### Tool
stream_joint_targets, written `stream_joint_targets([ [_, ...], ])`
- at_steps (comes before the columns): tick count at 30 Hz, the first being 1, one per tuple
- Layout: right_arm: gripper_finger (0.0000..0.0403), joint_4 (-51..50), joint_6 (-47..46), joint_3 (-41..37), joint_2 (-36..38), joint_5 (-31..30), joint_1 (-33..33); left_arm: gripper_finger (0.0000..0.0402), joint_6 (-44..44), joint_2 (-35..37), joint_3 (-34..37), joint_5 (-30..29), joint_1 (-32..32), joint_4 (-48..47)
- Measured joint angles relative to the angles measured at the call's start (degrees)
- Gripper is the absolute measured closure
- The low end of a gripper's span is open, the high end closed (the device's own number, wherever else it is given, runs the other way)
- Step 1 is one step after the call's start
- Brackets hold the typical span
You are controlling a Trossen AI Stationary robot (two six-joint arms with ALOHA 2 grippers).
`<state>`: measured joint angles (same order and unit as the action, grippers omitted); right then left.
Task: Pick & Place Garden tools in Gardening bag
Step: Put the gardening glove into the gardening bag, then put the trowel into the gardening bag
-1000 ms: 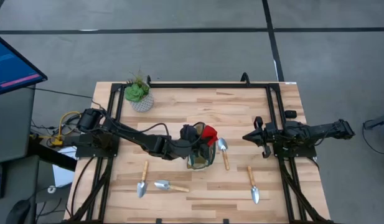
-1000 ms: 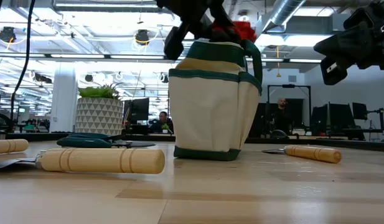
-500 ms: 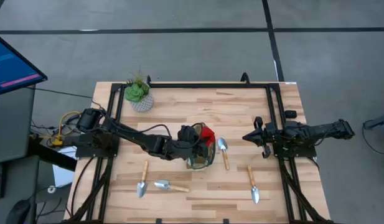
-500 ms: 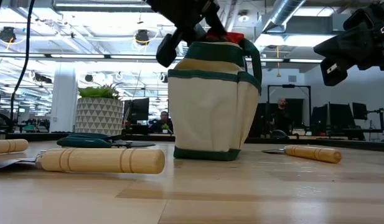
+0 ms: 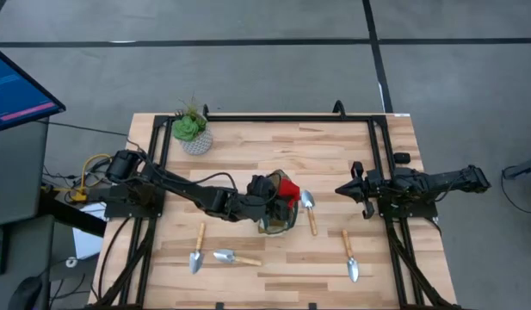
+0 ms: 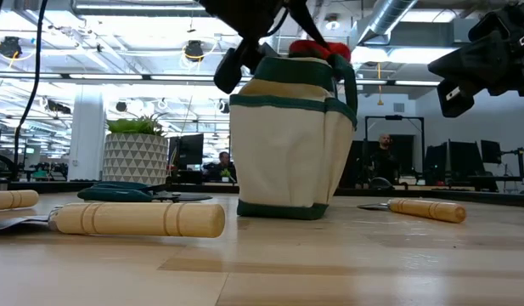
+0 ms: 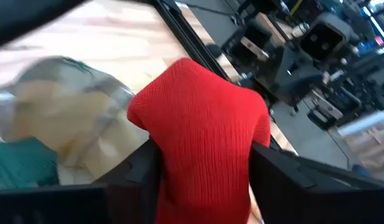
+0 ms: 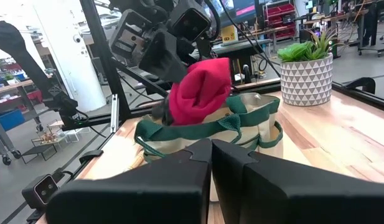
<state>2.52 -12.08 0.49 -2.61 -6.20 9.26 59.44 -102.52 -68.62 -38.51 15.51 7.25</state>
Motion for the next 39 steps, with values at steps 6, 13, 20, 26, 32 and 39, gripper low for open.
stream_joint_targets([
  [6,0.0397,0.00,0.00,0.00,0.00,0.00,-0.01,0.0197,1.16,2.07,0.04,3.02,0.15,-4.25],
  [13,0.0397,-0.59,0.00,0.00,0.00,0.00,-0.01,0.0209,2.35,6.39,0.02,3.20,0.37,-13.00],
  [20,0.0397,-0.78,0.00,0.00,0.00,0.00,-0.02,0.0200,2.60,6.33,-0.01,7.13,0.12,-16.07],
  [26,0.0397,-0.79,0.00,0.00,0.00,0.00,-0.02,0.0181,1.03,6.12,0.00,12.31,-0.61,-18.72],
  [32,0.0397,-0.81,0.00,0.00,0.00,-0.02,-0.04,0.0172,0.85,8.09,-0.02,13.05,-0.81,-21.67],
  [39,0.0397,-0.77,0.00,0.00,0.00,-0.02,-0.03,0.0181,0.83,10.99,0.04,11.99,-0.85,-28.03],
])
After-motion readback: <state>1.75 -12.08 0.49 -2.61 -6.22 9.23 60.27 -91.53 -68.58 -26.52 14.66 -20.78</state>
